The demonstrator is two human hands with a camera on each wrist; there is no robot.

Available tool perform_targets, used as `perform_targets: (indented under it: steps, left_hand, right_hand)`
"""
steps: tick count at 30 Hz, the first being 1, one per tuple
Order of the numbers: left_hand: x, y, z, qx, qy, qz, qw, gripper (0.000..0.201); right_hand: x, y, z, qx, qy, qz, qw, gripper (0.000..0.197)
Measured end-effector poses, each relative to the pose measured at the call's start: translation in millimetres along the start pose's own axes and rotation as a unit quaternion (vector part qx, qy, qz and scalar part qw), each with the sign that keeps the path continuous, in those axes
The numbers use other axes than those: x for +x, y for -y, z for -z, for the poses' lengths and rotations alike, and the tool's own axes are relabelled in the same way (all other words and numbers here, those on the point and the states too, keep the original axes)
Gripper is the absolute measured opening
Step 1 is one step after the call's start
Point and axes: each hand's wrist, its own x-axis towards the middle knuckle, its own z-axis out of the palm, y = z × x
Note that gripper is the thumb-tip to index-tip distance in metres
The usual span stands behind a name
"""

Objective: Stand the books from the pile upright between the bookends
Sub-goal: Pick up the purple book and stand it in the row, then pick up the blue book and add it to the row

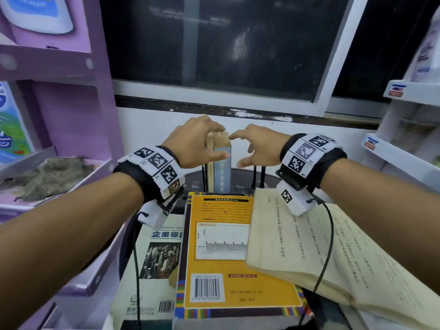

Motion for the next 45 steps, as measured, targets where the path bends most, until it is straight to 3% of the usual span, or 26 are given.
perform_targets:
  steps: [3, 7, 18, 23, 28, 32, 39, 42, 45]
  left_hand:
    - [-10, -26, 4, -0.044, 0.007, -0.018, 0.999, 0.062]
    - [-23, -60, 2, -0.05, 0.103, -0.026, 0.993, 0.06]
    - [-28, -106, -21, 0.008, 0.342, -0.001, 0.94, 0.077]
    - [-23, -113, -30, 0.023, 0.412, 0.022, 0.91, 0.079]
    - [-15, -113, -36, 0.033, 0.43, 0.044, 0.901, 0.077]
    - [-9, -118, -36, 0.016, 0.438, 0.05, 0.897, 0.077]
    - [-4, -116, -46, 0.005, 0.431, 0.039, 0.902, 0.1]
    - [-5, -110, -42, -0.019, 0.414, 0.048, 0.909, 0.109]
    - [-9, -109, -35, -0.039, 0.392, 0.064, 0.917, 0.085]
  right_hand:
    - [-35, -9, 15, -0.009, -0.006, 0.001, 1.0, 0.065]
    - [-89, -26, 23, -0.005, 0.004, -0.016, 1.0, 0.058]
    - [-205, -89, -16, 0.05, 0.103, -0.104, 0.988, 0.059]
    - [-232, -123, -46, 0.053, 0.172, -0.17, 0.969, 0.078]
    - [-254, -145, -57, 0.089, 0.166, -0.201, 0.961, 0.082]
    - [-259, -164, -69, 0.104, 0.156, -0.193, 0.963, 0.1]
    - [-256, -157, -65, 0.117, 0.143, -0.181, 0.966, 0.096]
    - [-254, -154, -64, 0.113, 0.141, -0.168, 0.969, 0.084]
    - [-249, -150, -66, 0.114, 0.131, -0.157, 0.972, 0.074]
